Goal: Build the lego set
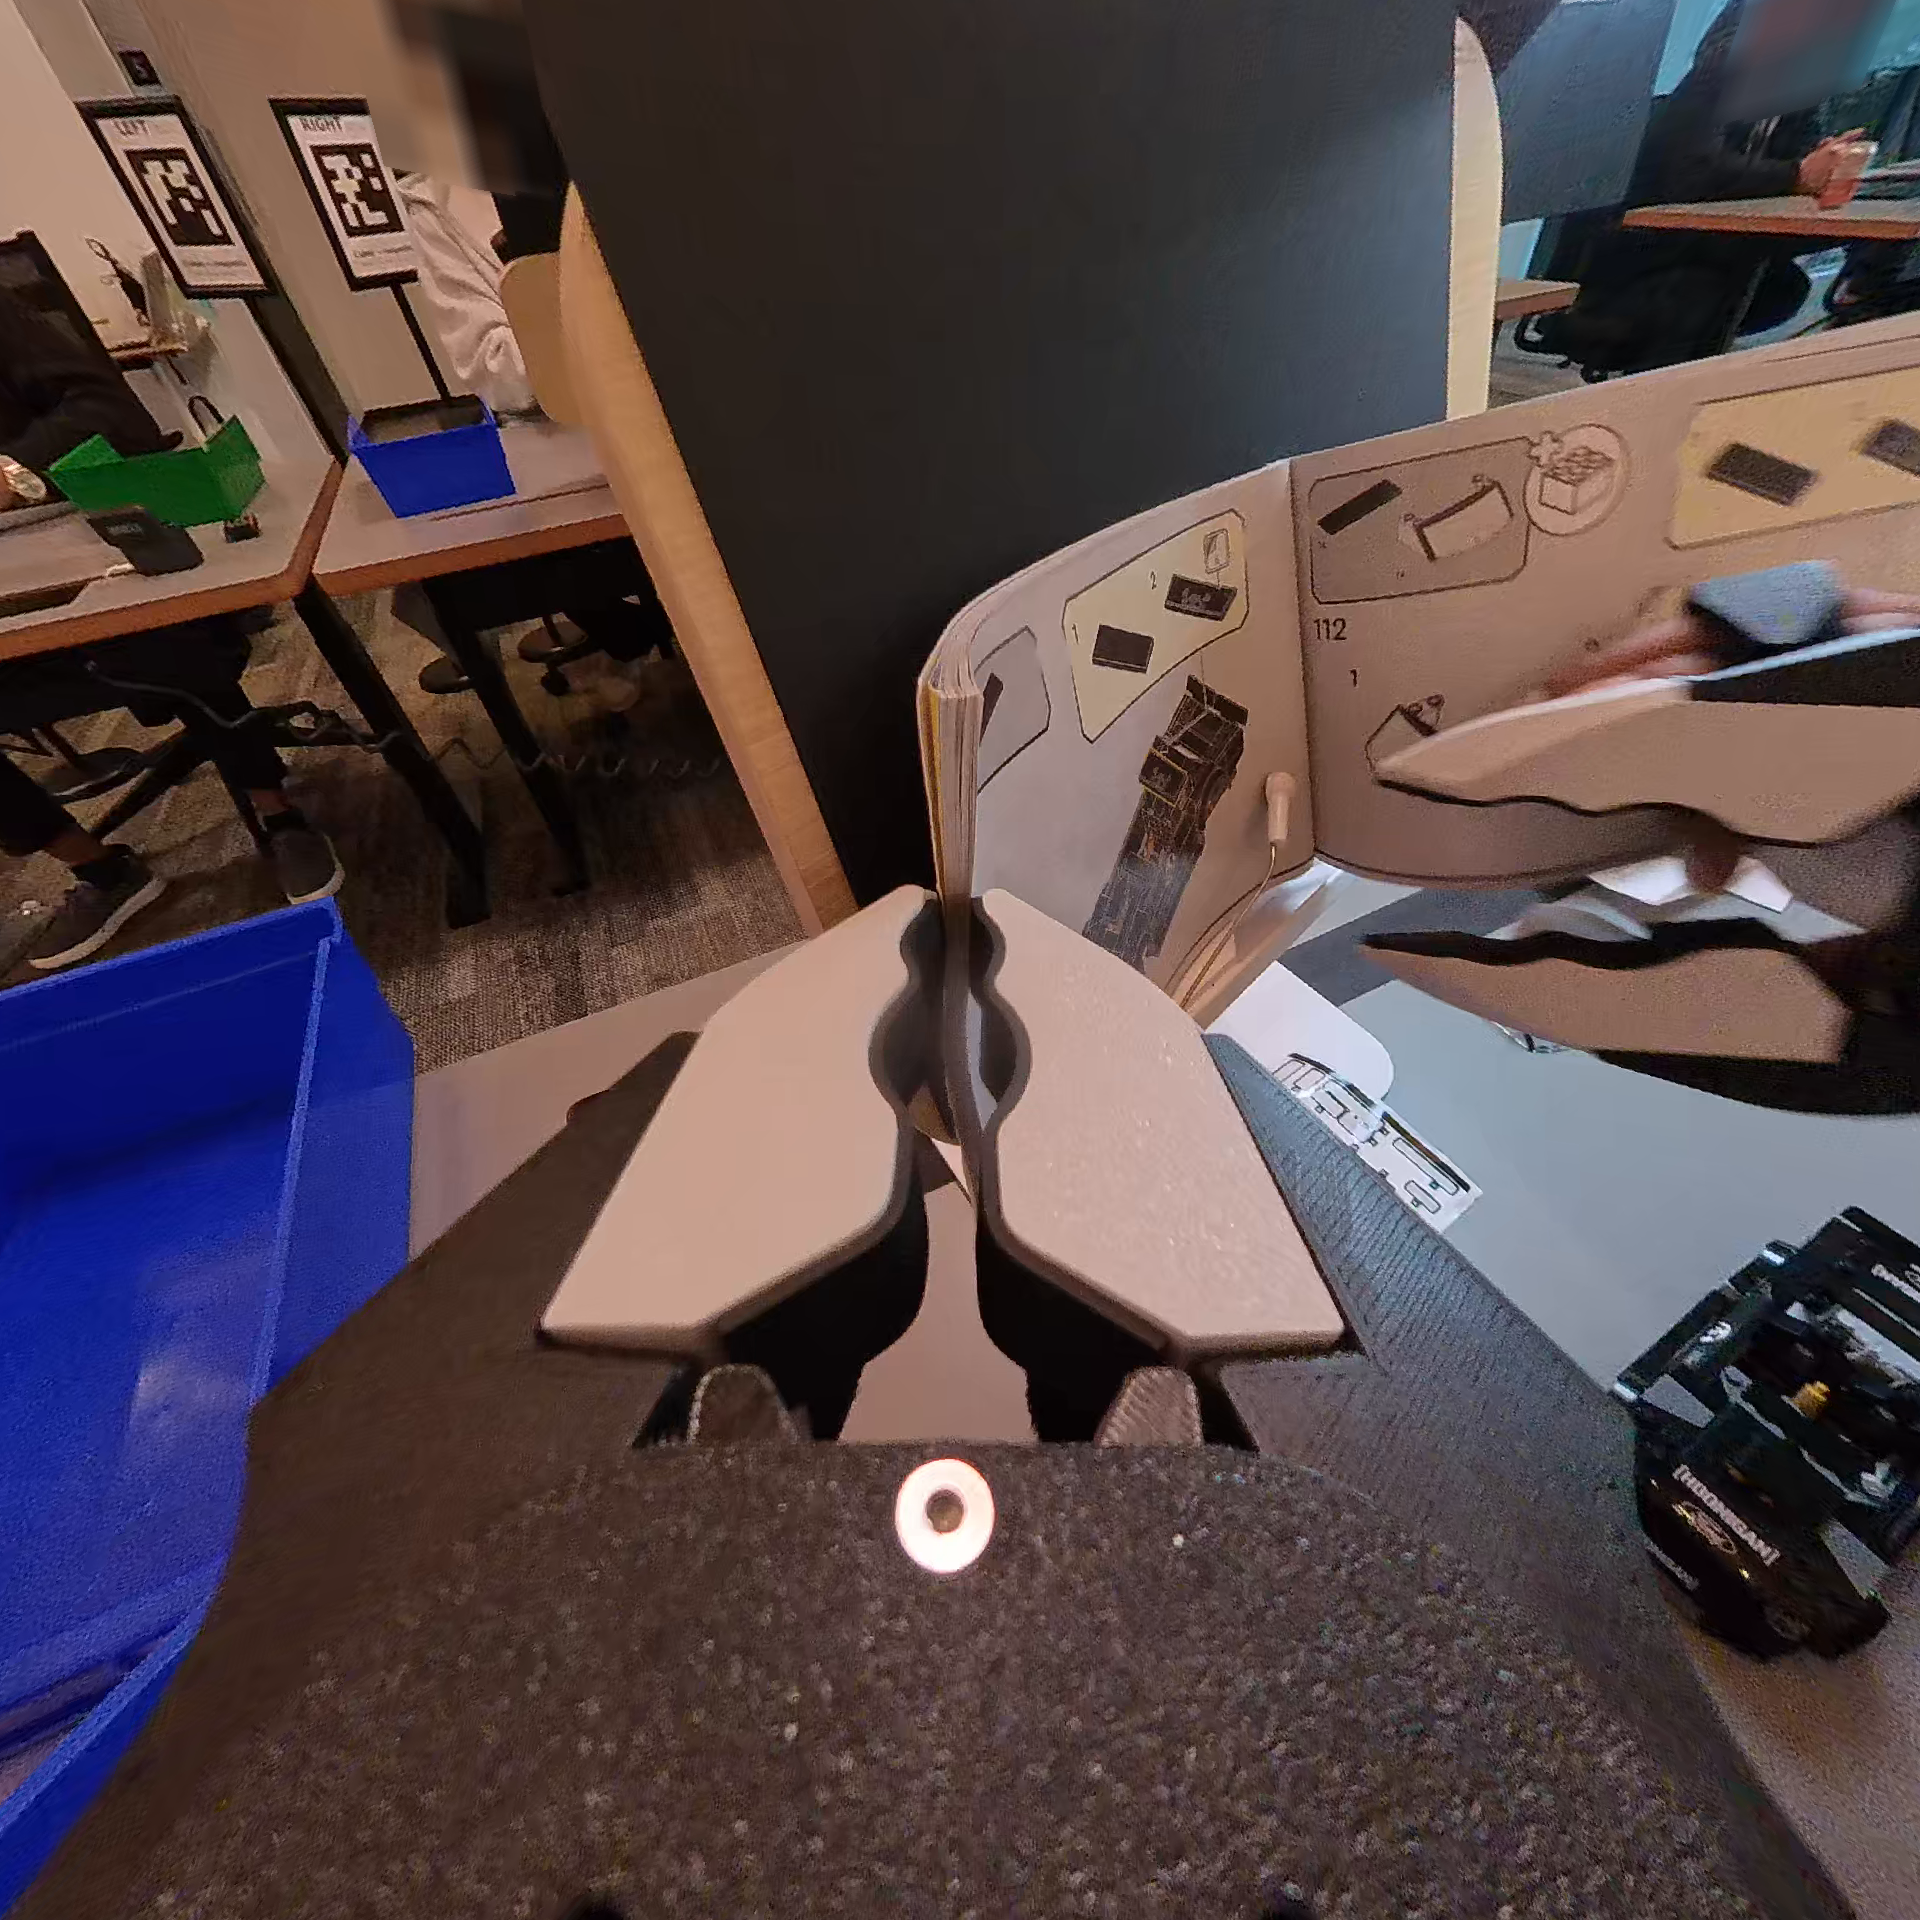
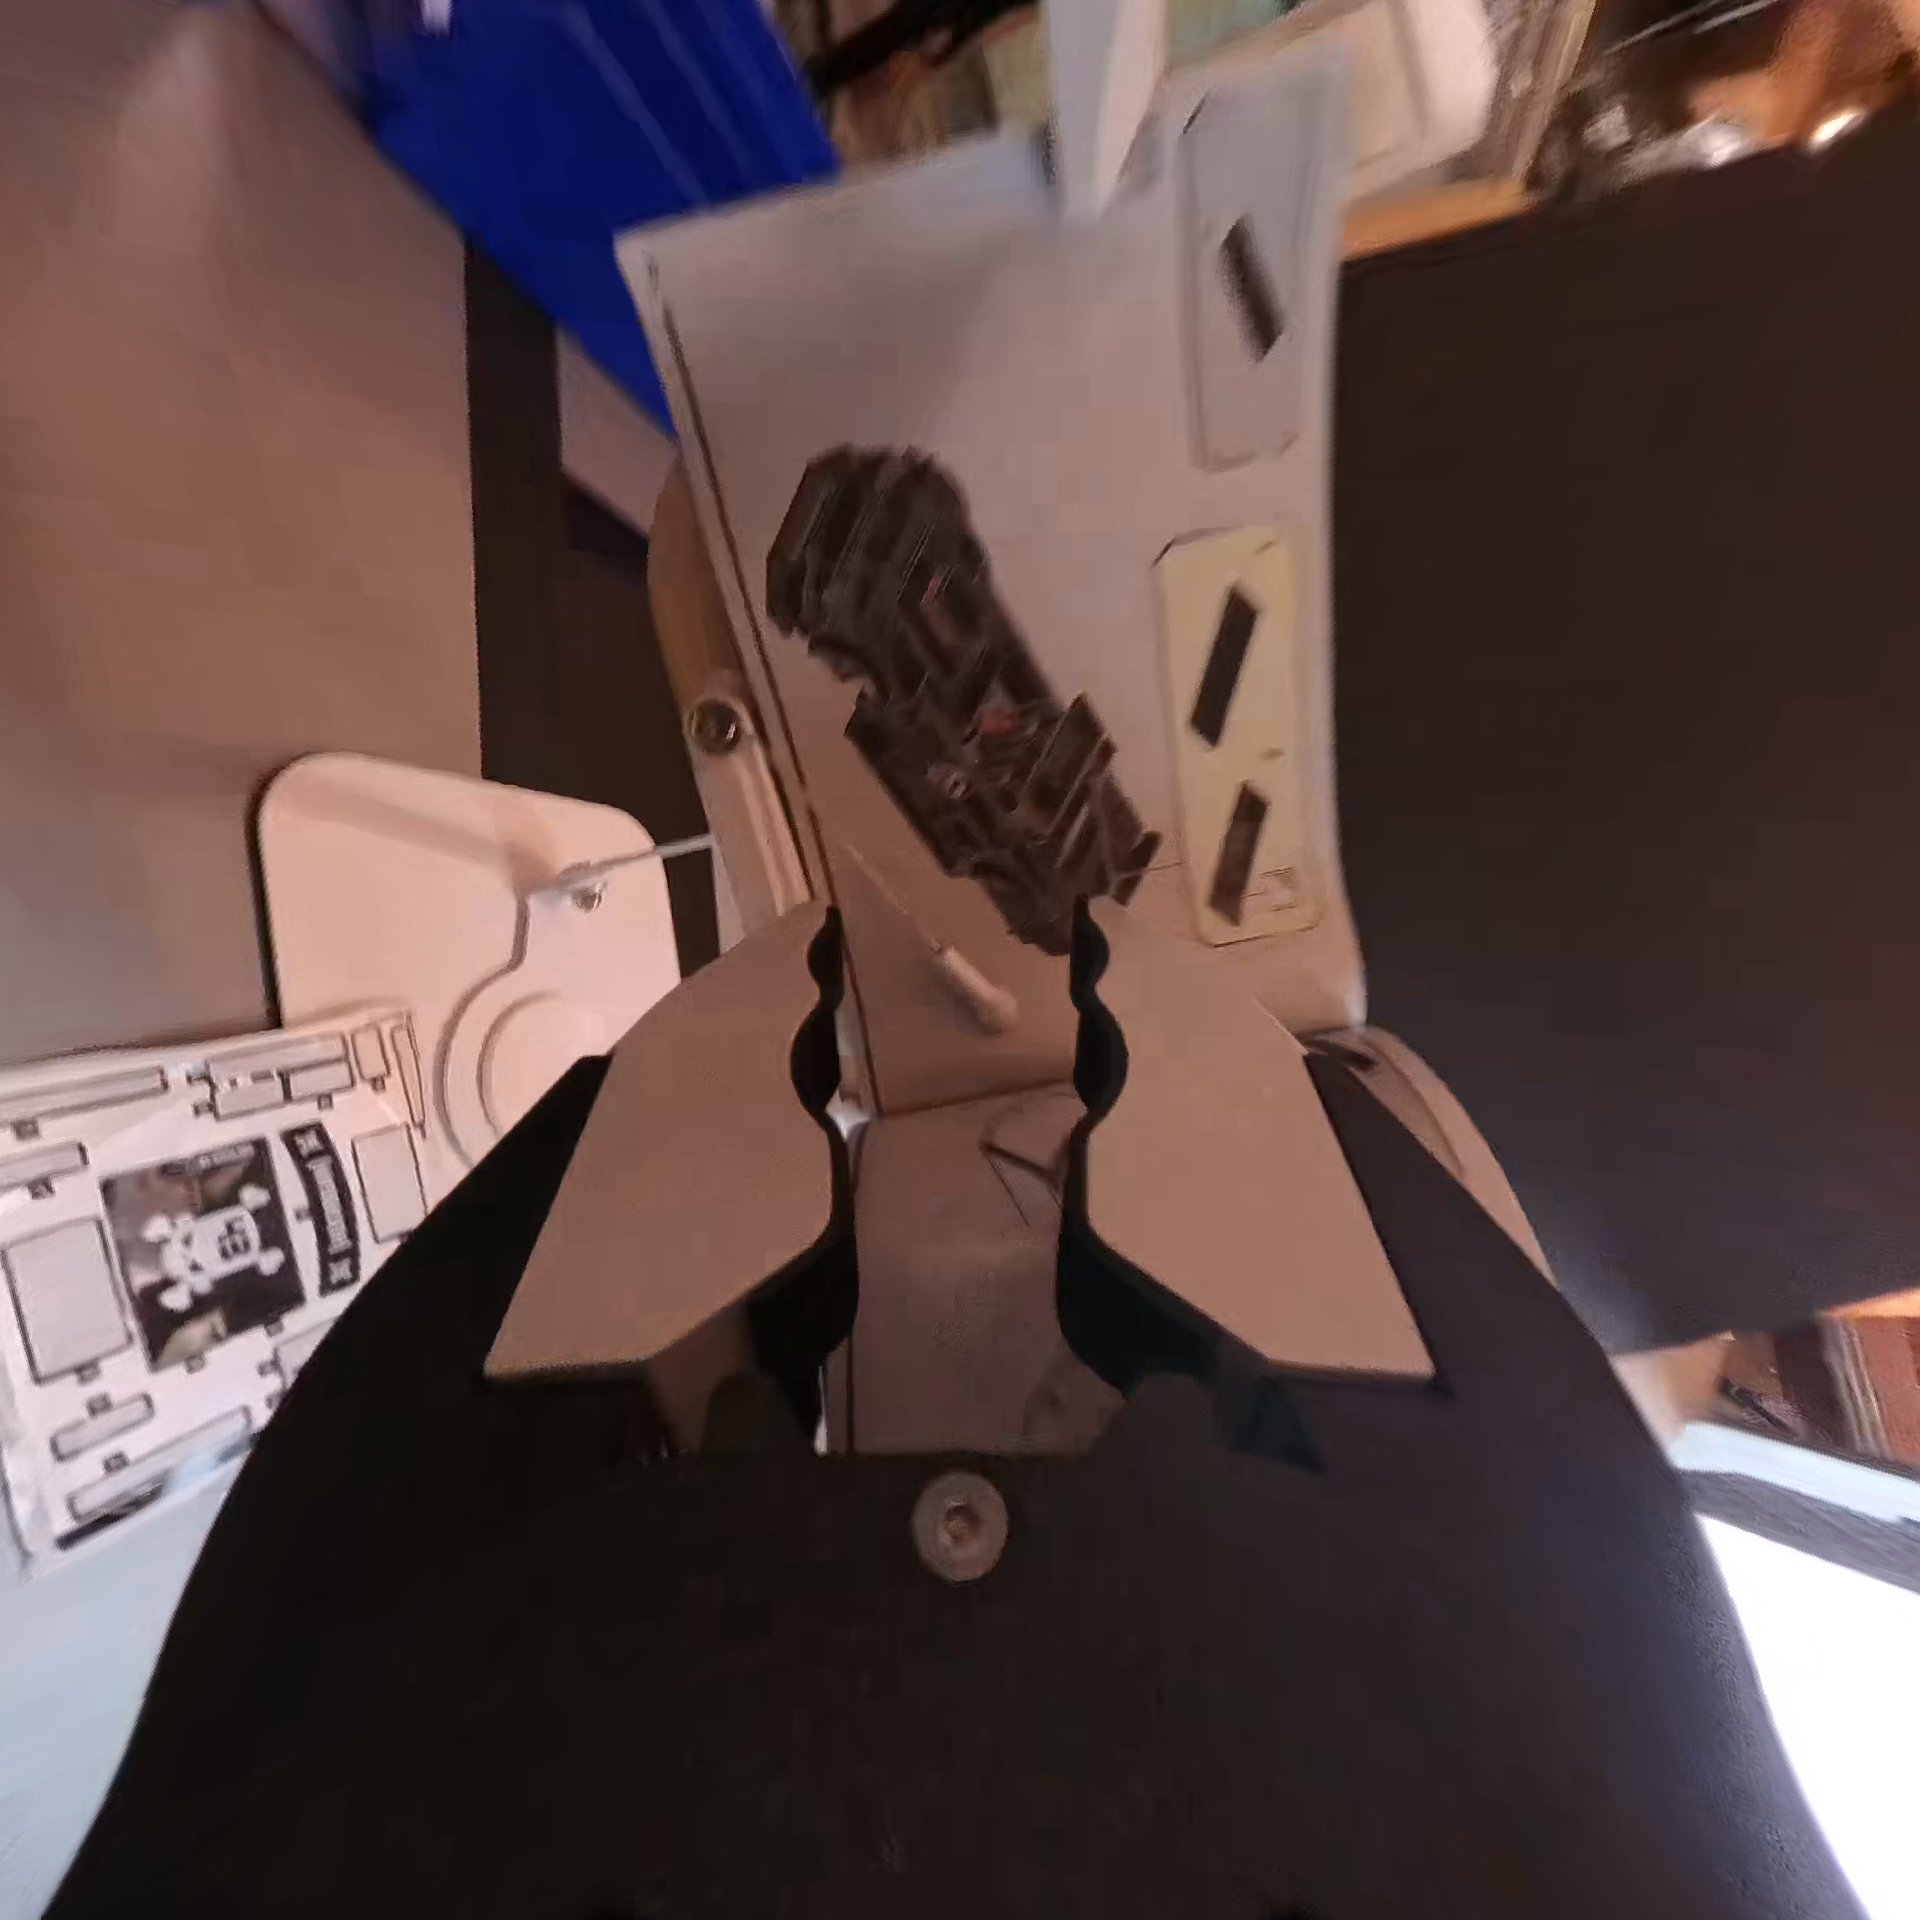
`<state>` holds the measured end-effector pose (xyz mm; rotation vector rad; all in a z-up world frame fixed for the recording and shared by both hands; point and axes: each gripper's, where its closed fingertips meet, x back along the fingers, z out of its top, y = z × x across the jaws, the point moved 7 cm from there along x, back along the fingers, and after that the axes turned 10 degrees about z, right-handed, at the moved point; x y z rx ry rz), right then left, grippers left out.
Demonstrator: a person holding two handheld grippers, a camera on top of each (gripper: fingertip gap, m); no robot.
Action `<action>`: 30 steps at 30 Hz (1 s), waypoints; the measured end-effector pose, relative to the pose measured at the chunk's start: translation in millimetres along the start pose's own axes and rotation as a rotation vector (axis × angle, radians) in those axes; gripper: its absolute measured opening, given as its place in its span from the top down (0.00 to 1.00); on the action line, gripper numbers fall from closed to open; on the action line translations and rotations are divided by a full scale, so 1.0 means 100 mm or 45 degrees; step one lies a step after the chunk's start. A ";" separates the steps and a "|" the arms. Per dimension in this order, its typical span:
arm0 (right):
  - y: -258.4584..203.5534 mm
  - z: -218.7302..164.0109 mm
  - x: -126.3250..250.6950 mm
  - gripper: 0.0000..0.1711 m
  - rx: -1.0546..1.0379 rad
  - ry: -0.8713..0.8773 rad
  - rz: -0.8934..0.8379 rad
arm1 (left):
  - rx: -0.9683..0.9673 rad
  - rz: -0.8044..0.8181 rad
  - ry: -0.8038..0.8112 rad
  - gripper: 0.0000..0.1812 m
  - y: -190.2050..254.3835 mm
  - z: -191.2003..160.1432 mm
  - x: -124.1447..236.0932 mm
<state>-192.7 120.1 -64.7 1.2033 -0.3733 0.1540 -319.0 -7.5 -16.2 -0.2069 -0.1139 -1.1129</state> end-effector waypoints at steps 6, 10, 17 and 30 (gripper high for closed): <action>0.01 -0.20 -0.31 0.87 0.240 -0.114 -0.010 | -0.013 -0.027 -0.038 0.97 -0.07 -0.04 0.01; 0.05 -0.21 -0.33 0.95 0.271 -0.127 -0.086 | 0.029 -0.060 -0.056 0.97 -0.15 -0.08 -0.01; 0.02 -0.25 -0.31 0.95 0.258 -0.096 -0.136 | 0.021 -0.035 -0.074 0.97 -0.31 -0.09 0.00; -0.09 -0.41 -0.29 0.95 -0.235 0.066 -0.176 | 0.044 -0.058 -0.052 0.97 -0.32 -0.10 -0.03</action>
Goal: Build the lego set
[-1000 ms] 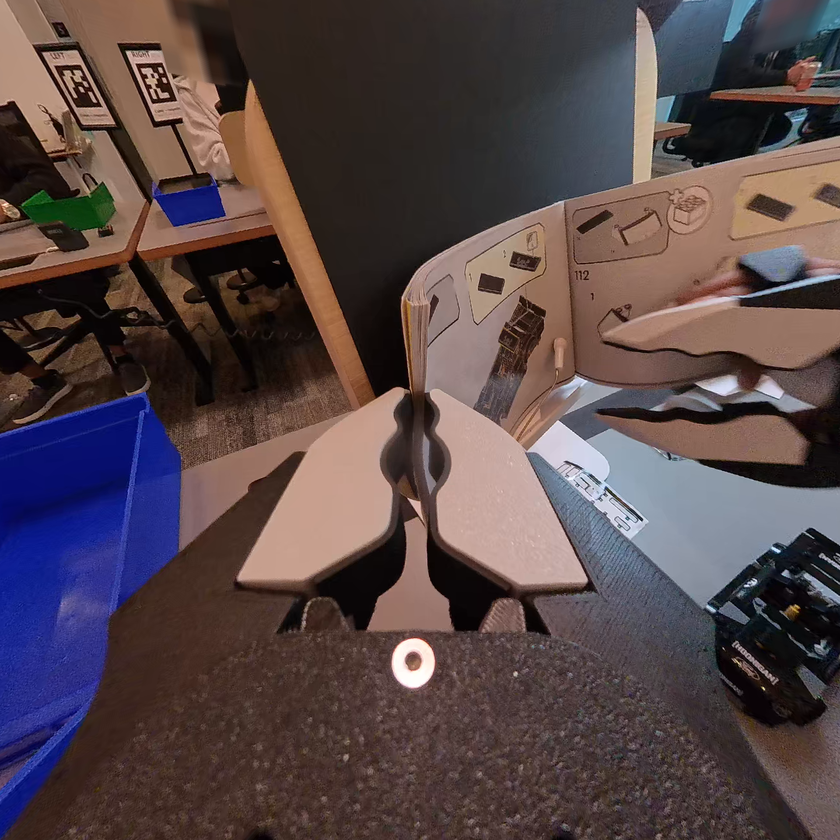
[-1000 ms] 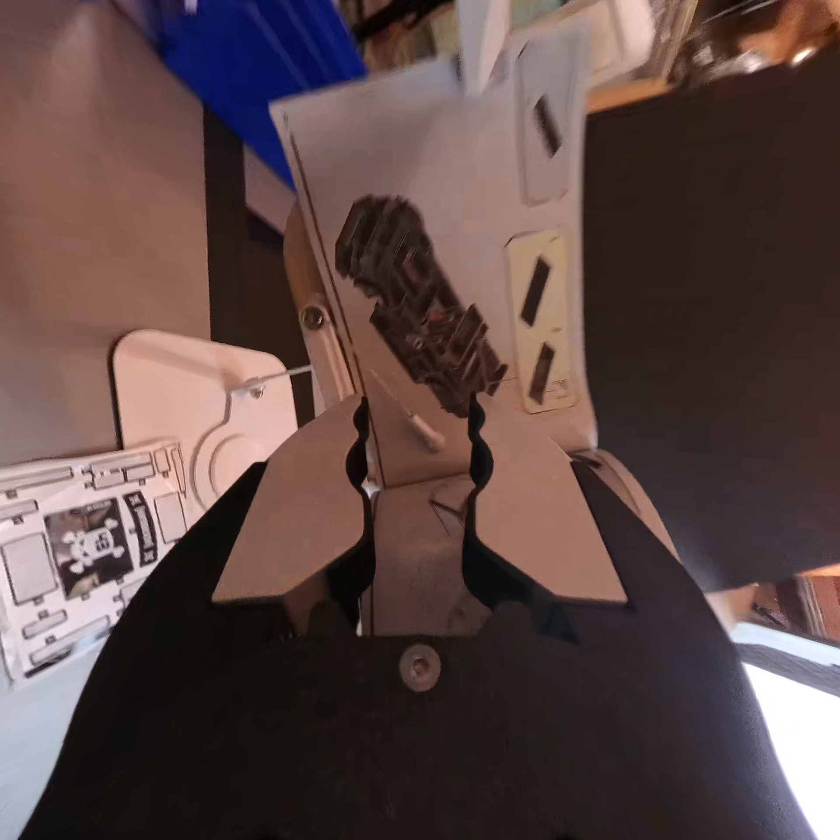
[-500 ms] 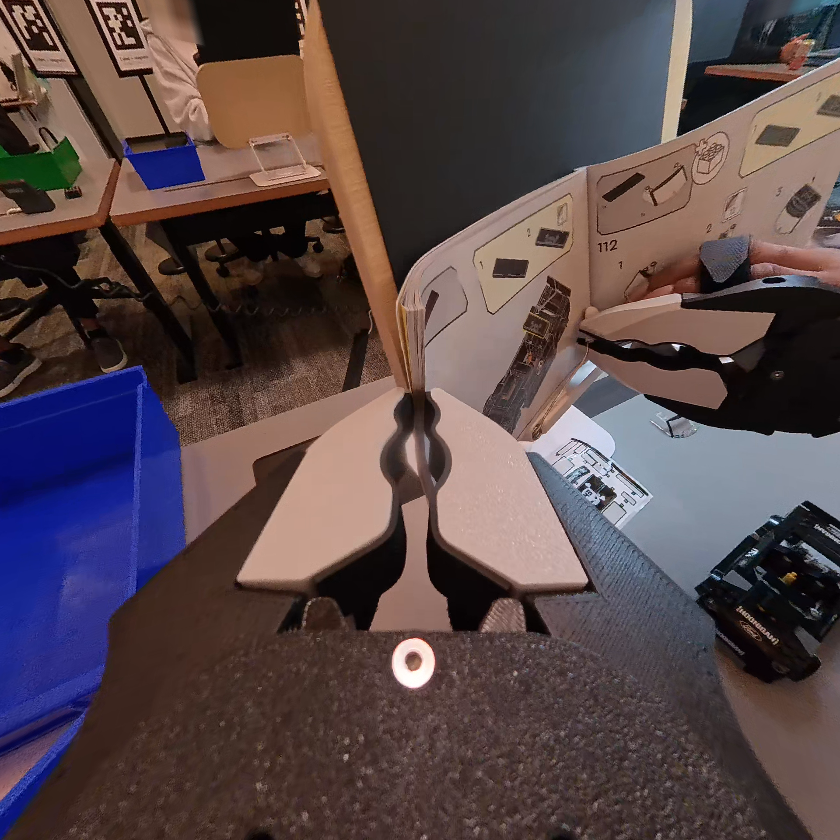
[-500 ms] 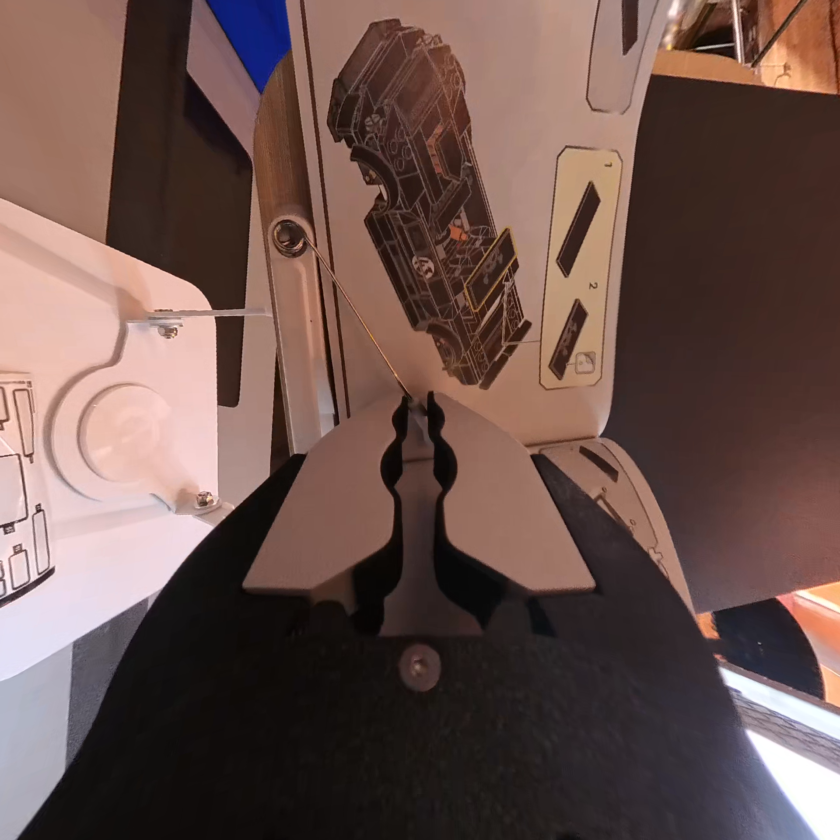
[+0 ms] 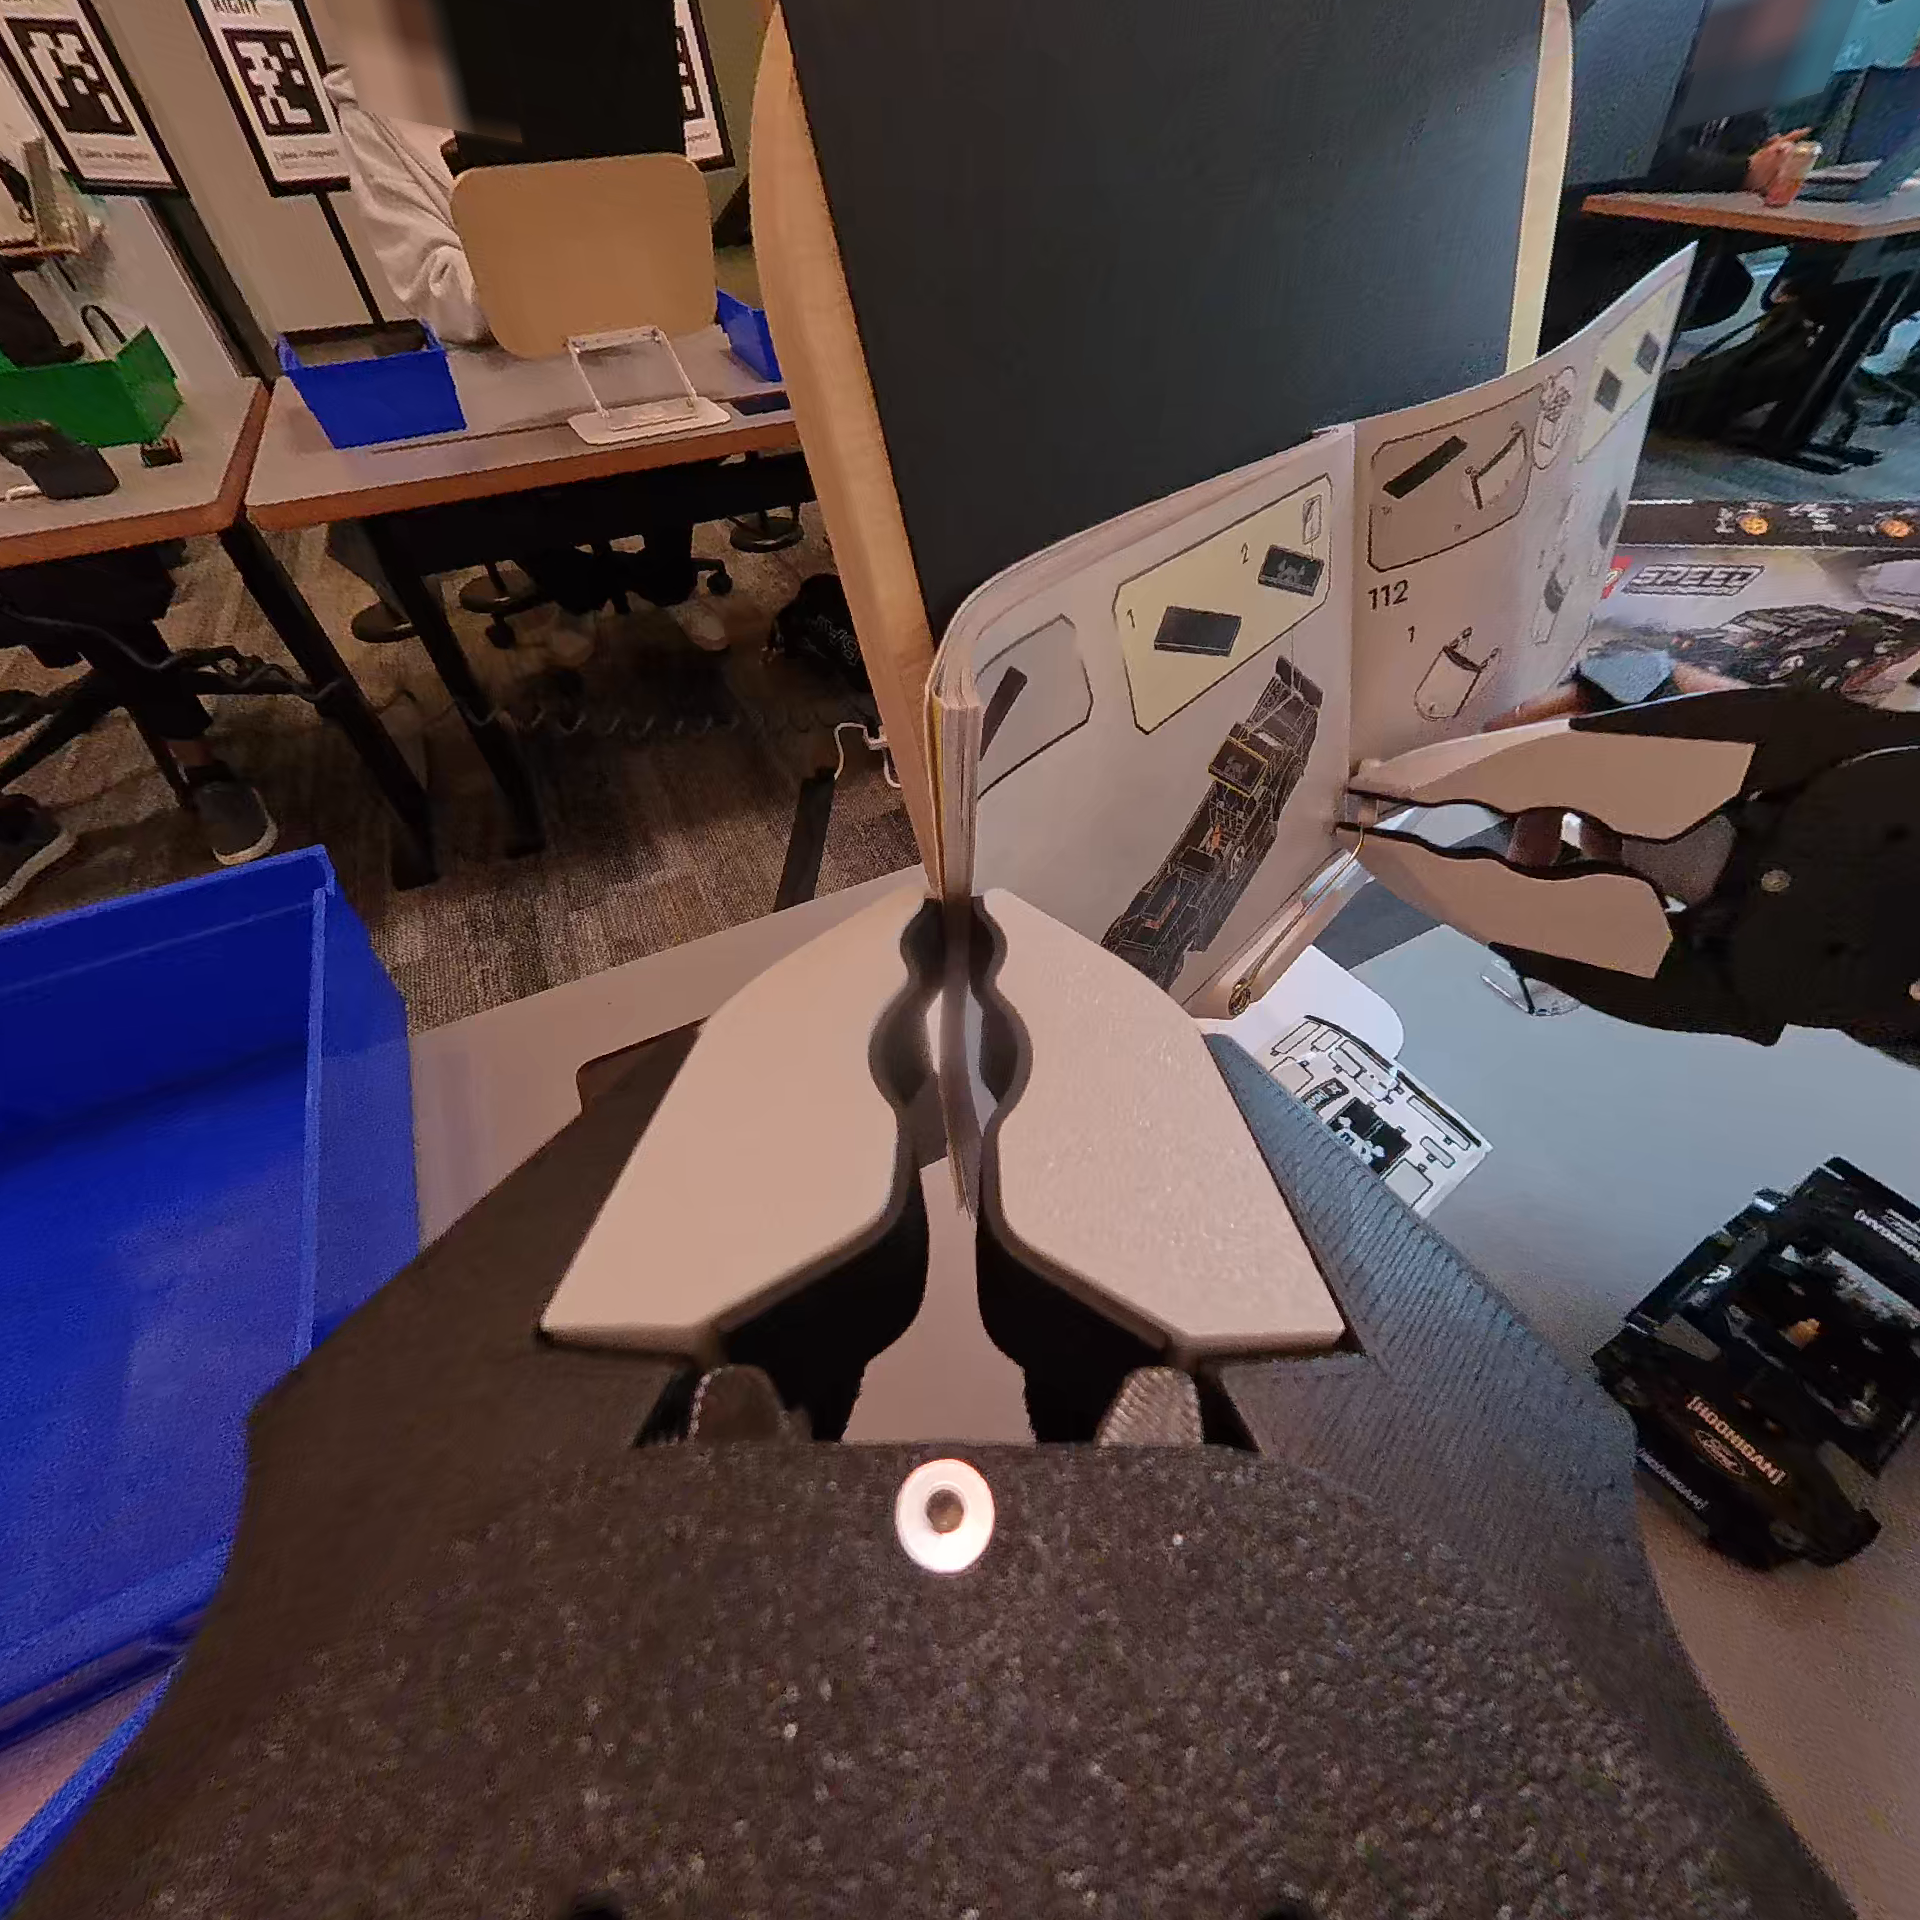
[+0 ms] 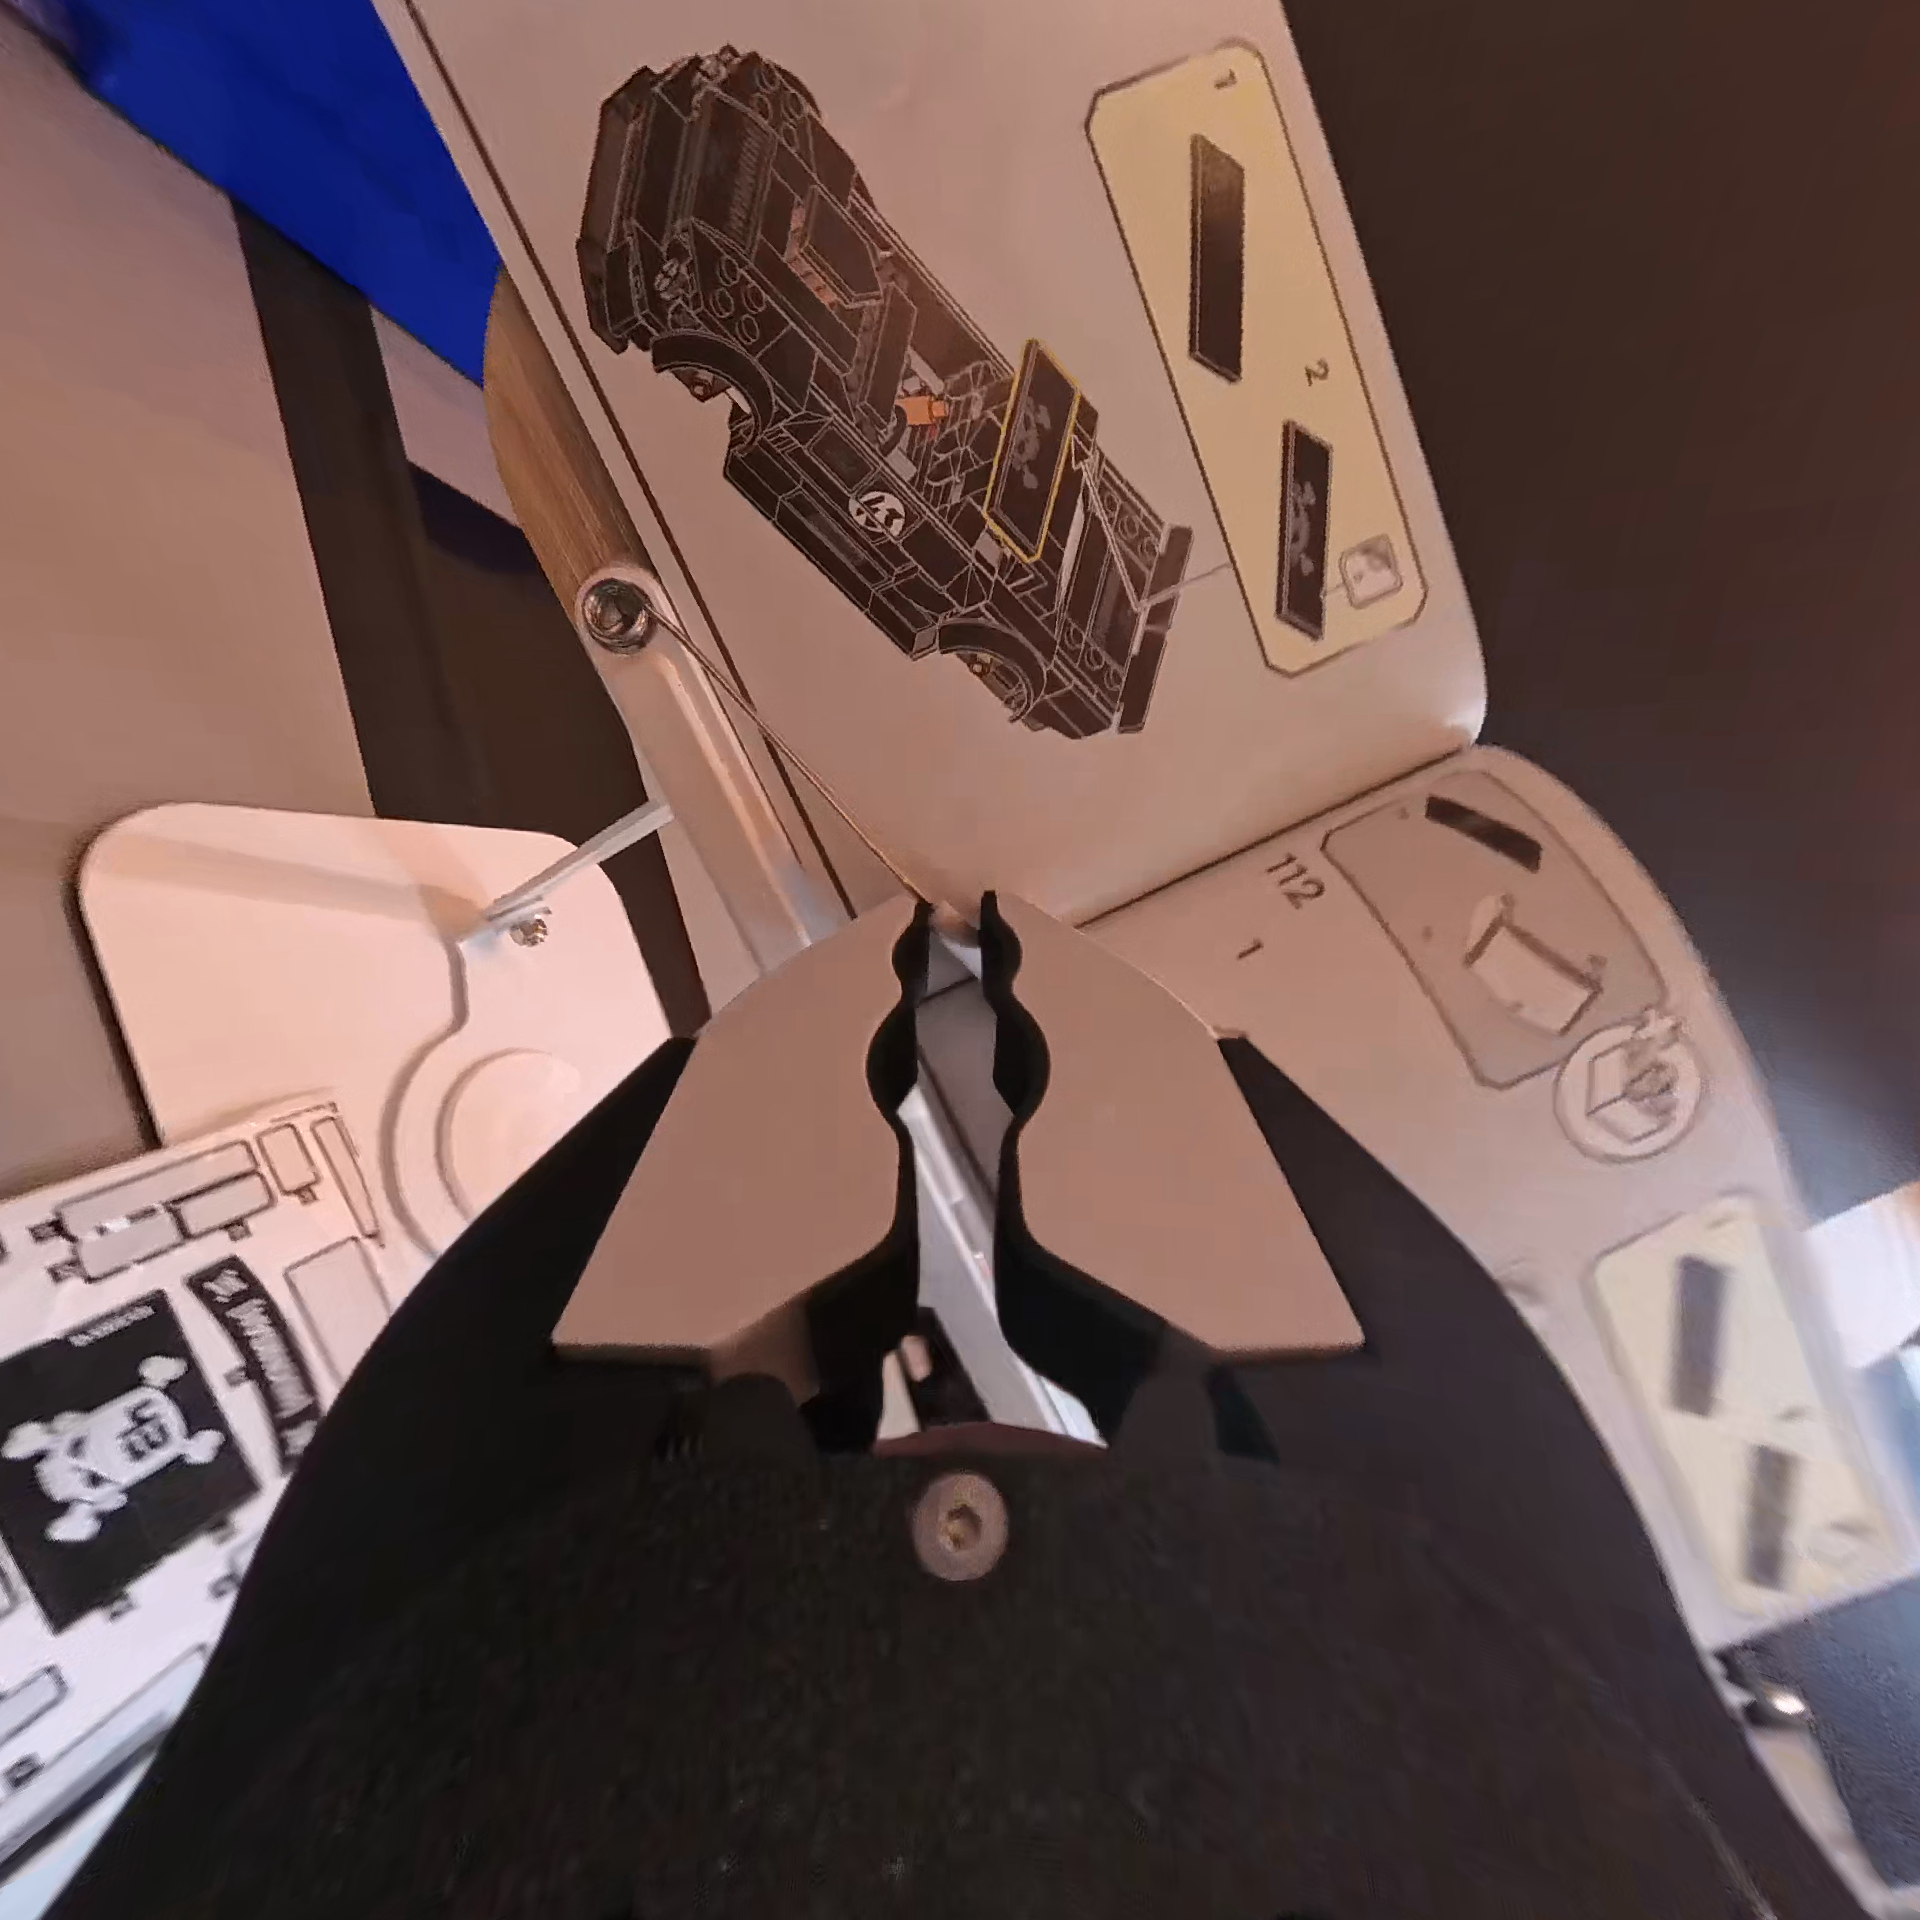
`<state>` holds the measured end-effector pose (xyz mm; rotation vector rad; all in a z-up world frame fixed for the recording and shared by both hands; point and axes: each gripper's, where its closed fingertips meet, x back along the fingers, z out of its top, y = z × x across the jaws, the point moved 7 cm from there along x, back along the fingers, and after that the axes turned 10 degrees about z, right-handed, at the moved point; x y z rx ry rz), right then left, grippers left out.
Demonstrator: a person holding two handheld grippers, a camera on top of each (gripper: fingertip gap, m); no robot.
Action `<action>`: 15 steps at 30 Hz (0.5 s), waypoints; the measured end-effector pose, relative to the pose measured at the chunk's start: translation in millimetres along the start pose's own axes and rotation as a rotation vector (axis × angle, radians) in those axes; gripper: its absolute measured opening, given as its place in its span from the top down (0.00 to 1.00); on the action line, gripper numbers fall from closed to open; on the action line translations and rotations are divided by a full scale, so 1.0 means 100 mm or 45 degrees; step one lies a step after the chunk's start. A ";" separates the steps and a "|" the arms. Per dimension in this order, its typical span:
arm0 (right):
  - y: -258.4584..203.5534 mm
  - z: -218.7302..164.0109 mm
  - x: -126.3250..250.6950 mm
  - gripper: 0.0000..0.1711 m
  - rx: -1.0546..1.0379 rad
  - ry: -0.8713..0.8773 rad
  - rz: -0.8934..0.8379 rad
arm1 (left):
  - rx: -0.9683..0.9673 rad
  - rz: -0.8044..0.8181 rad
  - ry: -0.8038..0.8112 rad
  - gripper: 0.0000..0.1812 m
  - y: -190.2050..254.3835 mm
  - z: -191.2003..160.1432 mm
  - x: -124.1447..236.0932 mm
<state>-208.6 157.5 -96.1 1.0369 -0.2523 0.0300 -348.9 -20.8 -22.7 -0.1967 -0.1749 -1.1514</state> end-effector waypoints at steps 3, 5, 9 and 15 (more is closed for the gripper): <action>-0.03 -0.06 0.01 0.95 -0.092 0.028 0.014 | 0.001 -0.006 -0.006 0.97 0.00 0.00 0.01; -0.04 -0.08 0.01 0.94 -0.145 0.044 0.030 | -0.004 -0.007 -0.016 0.97 0.00 0.01 0.01; -0.01 -0.09 0.00 0.94 -0.194 0.055 0.063 | -0.004 -0.031 -0.041 0.97 0.01 0.04 0.01; 0.03 -0.10 0.02 0.93 -0.265 0.058 0.121 | -0.017 -0.043 -0.039 0.97 0.01 0.07 -0.01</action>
